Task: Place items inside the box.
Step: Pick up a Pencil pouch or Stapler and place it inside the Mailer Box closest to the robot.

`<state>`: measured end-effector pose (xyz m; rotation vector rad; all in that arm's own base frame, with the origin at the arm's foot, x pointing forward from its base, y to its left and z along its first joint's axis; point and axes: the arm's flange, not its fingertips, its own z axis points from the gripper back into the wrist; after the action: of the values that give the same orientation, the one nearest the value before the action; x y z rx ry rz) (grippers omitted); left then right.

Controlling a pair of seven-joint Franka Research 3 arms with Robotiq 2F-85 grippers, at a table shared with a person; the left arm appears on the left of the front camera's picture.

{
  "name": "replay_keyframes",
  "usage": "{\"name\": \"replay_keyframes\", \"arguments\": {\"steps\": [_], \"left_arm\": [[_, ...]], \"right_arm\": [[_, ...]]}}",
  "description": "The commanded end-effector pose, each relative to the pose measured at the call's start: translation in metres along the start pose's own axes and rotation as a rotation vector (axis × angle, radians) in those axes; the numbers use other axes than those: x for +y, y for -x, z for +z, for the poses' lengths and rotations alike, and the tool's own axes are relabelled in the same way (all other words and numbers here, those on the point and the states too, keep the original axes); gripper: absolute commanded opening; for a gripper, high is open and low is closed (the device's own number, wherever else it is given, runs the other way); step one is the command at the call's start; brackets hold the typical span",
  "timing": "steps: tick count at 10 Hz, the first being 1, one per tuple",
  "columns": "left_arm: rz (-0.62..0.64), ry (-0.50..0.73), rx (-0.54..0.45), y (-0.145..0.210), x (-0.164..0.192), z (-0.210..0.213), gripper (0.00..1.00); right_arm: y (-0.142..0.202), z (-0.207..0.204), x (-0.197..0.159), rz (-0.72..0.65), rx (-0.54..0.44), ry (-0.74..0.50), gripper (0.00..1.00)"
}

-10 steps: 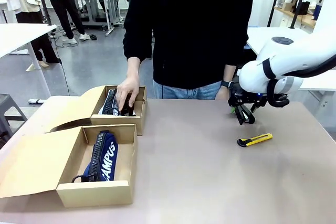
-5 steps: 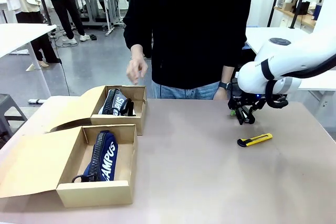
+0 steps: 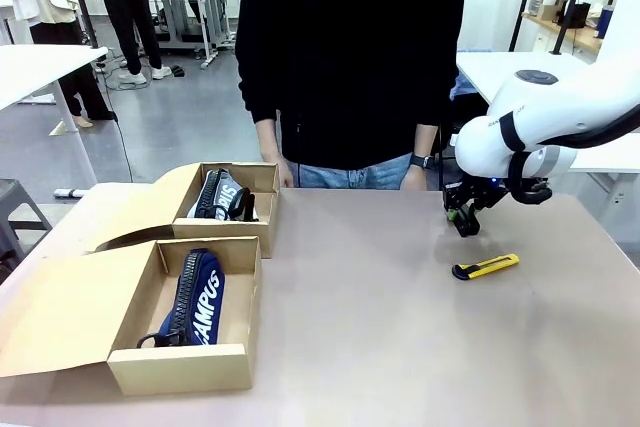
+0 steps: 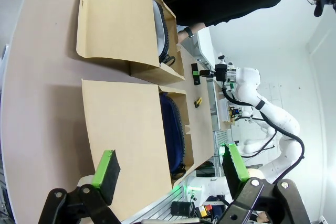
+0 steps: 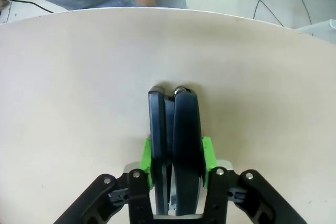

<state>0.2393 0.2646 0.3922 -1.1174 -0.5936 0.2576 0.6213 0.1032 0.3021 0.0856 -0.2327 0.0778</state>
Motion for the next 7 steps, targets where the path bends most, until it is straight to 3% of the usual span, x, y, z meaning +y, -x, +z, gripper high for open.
{"name": "replay_keyframes", "arguments": {"steps": [1,2,4,6,7], "left_arm": [[-0.023,0.023,-0.020,-0.001,0.000,-0.001,1.00],[-0.023,0.023,-0.020,-0.001,0.000,-0.001,1.00],[-0.023,0.023,-0.020,-0.001,0.000,-0.001,1.00],[-0.023,0.023,-0.020,-0.001,0.000,-0.001,1.00],[-0.023,0.023,-0.020,-0.001,0.000,-0.001,1.00]], "right_arm": [[0.004,-0.001,-0.002,-0.028,0.002,0.037,0.00],[0.005,0.004,-0.007,-0.039,0.007,0.012,0.00],[0.019,0.052,-0.037,-0.097,0.033,-0.189,0.00],[0.073,0.143,-0.077,-0.146,0.051,-0.249,0.00],[0.110,0.183,-0.088,-0.084,0.133,-0.340,0.00]]}}
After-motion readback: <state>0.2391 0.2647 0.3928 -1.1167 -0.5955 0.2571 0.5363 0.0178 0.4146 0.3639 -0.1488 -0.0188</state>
